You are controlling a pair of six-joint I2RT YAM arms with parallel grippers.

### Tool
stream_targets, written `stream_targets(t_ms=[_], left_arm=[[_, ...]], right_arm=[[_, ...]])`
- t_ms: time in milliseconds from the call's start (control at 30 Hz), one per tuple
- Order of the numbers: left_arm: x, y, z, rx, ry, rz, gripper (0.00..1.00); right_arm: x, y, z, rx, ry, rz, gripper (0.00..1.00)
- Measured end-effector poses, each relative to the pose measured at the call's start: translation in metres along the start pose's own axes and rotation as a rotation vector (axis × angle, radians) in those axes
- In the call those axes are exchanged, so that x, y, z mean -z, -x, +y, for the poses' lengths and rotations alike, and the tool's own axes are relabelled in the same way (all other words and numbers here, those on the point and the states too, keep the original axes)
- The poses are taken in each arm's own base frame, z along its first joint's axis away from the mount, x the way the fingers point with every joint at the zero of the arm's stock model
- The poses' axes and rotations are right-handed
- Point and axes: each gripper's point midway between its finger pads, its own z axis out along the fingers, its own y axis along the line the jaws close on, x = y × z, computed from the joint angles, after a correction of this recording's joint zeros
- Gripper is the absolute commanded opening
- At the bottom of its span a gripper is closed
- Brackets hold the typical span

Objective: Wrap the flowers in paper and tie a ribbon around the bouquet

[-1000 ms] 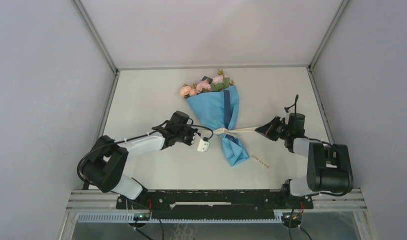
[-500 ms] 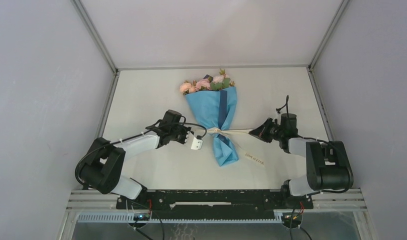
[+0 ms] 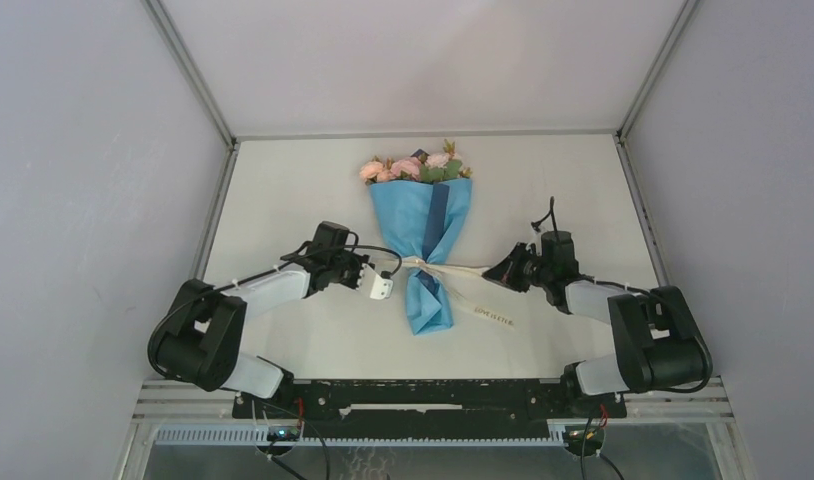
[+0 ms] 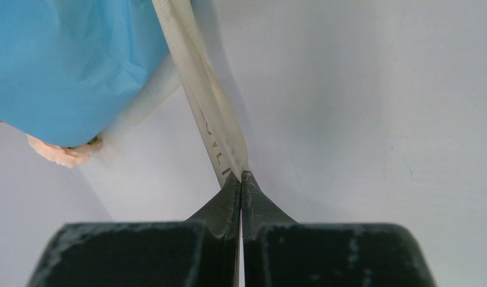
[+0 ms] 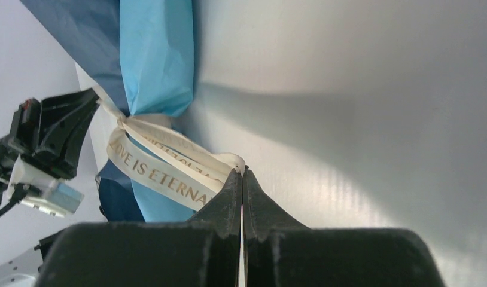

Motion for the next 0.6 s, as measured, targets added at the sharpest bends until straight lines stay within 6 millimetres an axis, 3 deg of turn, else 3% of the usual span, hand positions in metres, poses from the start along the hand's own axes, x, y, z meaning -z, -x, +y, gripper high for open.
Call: stream_targets(t_ms=[200, 600], left_arm=[[0.004, -0.012, -0.007, 0.009, -0.013, 0.036, 0.00], [0.012, -0.007, -0.020, 0.007, 0.000, 0.013, 0.00]], right_arm=[[0.001, -0.019, 0.010, 0.035, 0.002, 0.030, 0.00], [0.003, -0.024, 0.003, 0.020, -0.015, 0.030, 0.00]])
